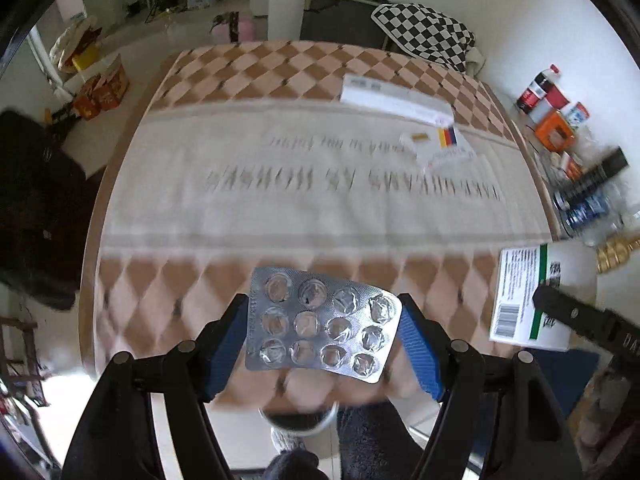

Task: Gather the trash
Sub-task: 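Carry blister pack and white box over the bin and open both tools, then raise both tools back toward the table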

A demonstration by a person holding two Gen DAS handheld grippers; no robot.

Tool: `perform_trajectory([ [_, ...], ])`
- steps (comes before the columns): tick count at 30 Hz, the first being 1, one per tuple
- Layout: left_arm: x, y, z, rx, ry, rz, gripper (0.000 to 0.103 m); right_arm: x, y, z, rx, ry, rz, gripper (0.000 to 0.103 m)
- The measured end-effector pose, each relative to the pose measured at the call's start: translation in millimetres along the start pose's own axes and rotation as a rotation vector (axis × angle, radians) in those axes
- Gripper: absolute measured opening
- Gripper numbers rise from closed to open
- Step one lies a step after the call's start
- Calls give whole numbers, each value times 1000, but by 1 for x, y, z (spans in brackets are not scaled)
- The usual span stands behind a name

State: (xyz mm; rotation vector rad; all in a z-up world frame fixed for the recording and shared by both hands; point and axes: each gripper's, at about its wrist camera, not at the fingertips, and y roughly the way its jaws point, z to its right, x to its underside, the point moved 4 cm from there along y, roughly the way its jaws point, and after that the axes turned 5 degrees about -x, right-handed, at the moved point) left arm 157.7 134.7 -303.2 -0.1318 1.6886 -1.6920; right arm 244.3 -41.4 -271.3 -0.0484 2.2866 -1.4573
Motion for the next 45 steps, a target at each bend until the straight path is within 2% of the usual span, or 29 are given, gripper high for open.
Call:
perform_trajectory([
  [3,54,-7,-20,28,-14,-37,71,64,1,1,3,34,-40,89],
  [6,103,-1,-34,52,-42,-104,71,135,18,12,33,61,-130,89],
  [11,173,34,-49,65,-86,-227,71,213,65,44,72,125,-261,89],
  [15,220,100,-52,93,-123,-321,71,253,127,81,85,160,-333,89],
  [20,275,232,-59,112,-193,-446,71,286,235,136,96,194,-392,89],
  [24,312,319,-63,139,-249,-525,71,310,317,175,103,208,-421,89],
  [29,337,392,-73,137,-265,-562,73,334,389,199,75,218,-448,89],
  [31,344,402,-82,144,-291,-572,78,341,410,203,57,215,-463,90],
  [33,346,404,-92,150,-314,-571,96,346,421,204,41,219,-468,92],
  [34,347,403,-95,145,-316,-570,97,349,425,204,21,227,-467,93],
  [36,347,395,-102,117,-311,-560,97,352,430,199,-27,218,-459,97],
  [37,346,391,-105,106,-305,-555,97,352,429,197,-25,200,-451,103],
  [40,343,375,-114,44,-276,-515,98,351,423,183,7,132,-436,103],
  [45,337,337,-119,-78,-203,-445,98,341,396,168,126,42,-415,103],
])
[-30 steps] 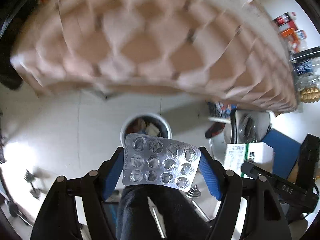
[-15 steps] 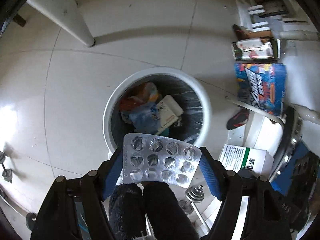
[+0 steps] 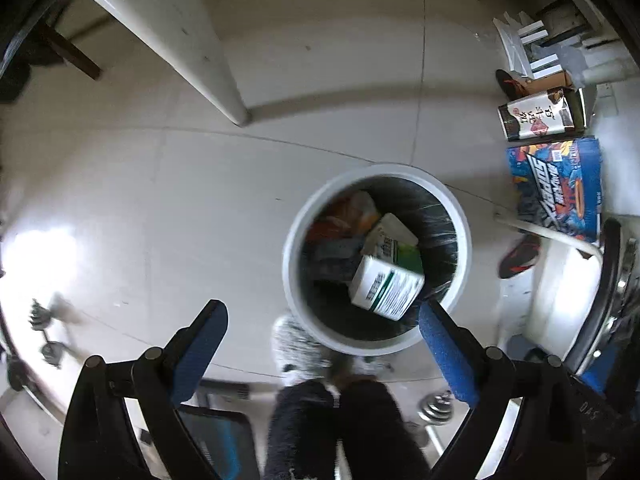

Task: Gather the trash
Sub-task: 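Raise both tools back toward the table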

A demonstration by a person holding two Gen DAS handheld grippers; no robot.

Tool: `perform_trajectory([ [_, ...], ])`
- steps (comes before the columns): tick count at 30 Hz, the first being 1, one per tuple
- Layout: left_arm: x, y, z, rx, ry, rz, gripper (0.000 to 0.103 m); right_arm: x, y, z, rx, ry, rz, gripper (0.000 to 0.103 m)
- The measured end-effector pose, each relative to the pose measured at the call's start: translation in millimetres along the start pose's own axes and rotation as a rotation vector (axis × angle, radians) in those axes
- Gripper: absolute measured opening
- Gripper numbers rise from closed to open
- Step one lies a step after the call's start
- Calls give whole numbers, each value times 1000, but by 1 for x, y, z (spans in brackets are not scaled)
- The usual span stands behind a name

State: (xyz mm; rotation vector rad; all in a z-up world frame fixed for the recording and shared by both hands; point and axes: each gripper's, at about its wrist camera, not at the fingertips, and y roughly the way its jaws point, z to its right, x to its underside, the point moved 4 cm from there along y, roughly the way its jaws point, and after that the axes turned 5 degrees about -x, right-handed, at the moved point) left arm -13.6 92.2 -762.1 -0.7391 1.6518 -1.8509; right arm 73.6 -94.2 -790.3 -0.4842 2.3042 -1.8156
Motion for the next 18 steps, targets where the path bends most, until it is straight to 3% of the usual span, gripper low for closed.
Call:
perform_trajectory([
  [6,18,-60,1,-86,53,68,98,16,-56,-8,122,-66,22,103],
  [12,42,-118,14,-81,97,100,98,39,-114,-25,172,-129,36,103],
  [18,64,-174,20,-59,136,118,98,69,-173,-50,165,-167,49,103],
])
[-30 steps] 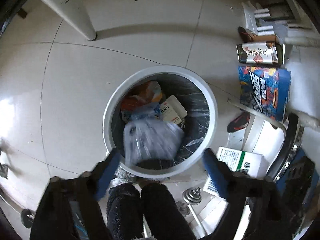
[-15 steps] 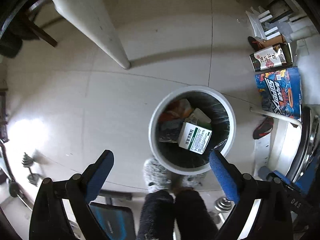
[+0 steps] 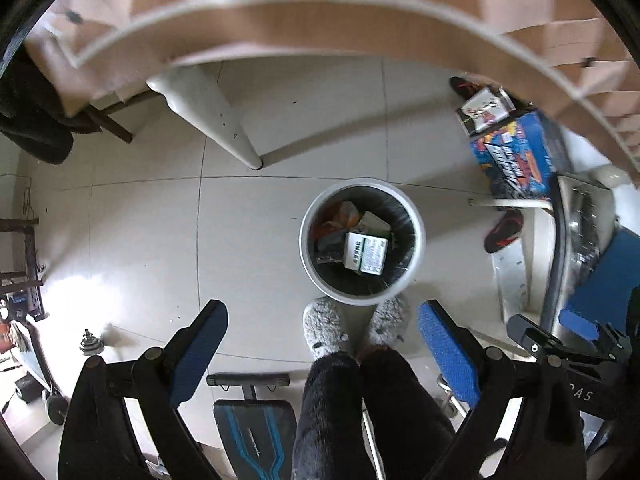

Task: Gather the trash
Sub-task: 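Raise both tools back toward the table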

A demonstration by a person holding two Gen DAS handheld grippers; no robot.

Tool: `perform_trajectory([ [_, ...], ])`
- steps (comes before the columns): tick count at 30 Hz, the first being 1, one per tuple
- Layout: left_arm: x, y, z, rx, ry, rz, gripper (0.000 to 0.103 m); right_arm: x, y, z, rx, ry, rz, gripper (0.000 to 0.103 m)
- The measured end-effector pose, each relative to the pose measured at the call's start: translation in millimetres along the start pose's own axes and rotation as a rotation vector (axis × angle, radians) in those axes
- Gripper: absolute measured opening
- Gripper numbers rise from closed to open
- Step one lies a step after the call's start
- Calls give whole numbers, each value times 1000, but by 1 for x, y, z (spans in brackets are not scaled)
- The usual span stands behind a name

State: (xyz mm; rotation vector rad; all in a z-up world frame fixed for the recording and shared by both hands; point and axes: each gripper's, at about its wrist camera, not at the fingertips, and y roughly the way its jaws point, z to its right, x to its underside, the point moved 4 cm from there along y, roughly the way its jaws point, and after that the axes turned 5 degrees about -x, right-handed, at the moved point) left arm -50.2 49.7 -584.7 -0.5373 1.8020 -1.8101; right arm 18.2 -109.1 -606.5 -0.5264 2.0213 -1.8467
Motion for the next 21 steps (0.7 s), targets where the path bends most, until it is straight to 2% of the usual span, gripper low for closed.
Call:
perform_trajectory([
  [9,20,-99,-8,43,9,50,98,27,-125,-35,-31,3,64,103],
  [13,16,-144,-14,23,17,99,98,28,-177,-51,-69,15,99,103],
  [17,-7,-182,-14,-4,6,164,97,10,-225,-60,-108,50,165,103],
  [21,-46,-206,-8,-42,-21,243,98,-35,-266,-54,-146,116,231,103],
])
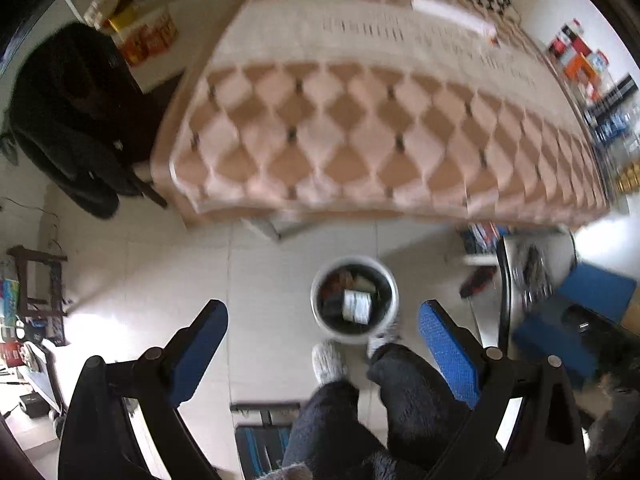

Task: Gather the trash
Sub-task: 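Raise both tools back toward the table, then grasp the white barcode box with left tool while right tool grasps striped medicine box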

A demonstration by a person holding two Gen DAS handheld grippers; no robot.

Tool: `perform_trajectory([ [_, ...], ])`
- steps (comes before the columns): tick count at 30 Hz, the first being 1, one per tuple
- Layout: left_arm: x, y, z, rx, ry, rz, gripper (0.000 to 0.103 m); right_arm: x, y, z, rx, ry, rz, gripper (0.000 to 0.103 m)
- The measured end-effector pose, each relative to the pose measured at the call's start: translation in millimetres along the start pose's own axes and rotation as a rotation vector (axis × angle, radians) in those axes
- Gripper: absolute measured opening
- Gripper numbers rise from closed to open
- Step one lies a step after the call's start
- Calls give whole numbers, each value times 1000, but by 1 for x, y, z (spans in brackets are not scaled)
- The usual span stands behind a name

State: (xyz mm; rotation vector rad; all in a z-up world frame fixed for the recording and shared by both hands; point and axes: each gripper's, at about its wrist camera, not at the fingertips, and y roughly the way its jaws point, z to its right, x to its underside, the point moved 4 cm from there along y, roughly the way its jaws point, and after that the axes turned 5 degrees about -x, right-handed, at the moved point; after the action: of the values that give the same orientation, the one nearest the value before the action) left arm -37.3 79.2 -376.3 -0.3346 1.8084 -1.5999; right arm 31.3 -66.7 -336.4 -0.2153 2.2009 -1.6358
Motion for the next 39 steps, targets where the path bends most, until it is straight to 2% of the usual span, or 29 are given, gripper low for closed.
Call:
perform_trajectory([
  [5,-74,15,16,-30,-25,40,98,-94,-19,17,-6,98,85,103],
  [7,-100,25,23,-46,-32,41,101,-136,-19,28,1,135,106,103],
  [11,-167,60,44,-102,-56,24,102,-237,-4,55,7,197,117,103],
  [16,-236,107,61,-154,-118,-69,102,-362,37,80,32,270,106,103],
  [22,-292,153,70,-207,-191,-152,102,-484,92,99,94,352,107,103],
  [26,-314,172,69,-233,-231,-194,102,-531,130,101,144,378,70,103],
  [28,-322,177,68,-236,-247,-207,102,-538,145,99,163,375,27,103],
  [29,-325,178,68,-239,-253,-211,102,-540,153,97,180,363,-5,103],
  [33,-340,180,75,-241,-252,-223,102,-536,157,87,238,255,-22,96],
  [36,-356,179,90,-218,-249,-219,102,-530,155,89,226,203,-56,90],
  [39,-380,175,116,-165,-245,-208,102,-525,142,108,191,216,-68,87],
])
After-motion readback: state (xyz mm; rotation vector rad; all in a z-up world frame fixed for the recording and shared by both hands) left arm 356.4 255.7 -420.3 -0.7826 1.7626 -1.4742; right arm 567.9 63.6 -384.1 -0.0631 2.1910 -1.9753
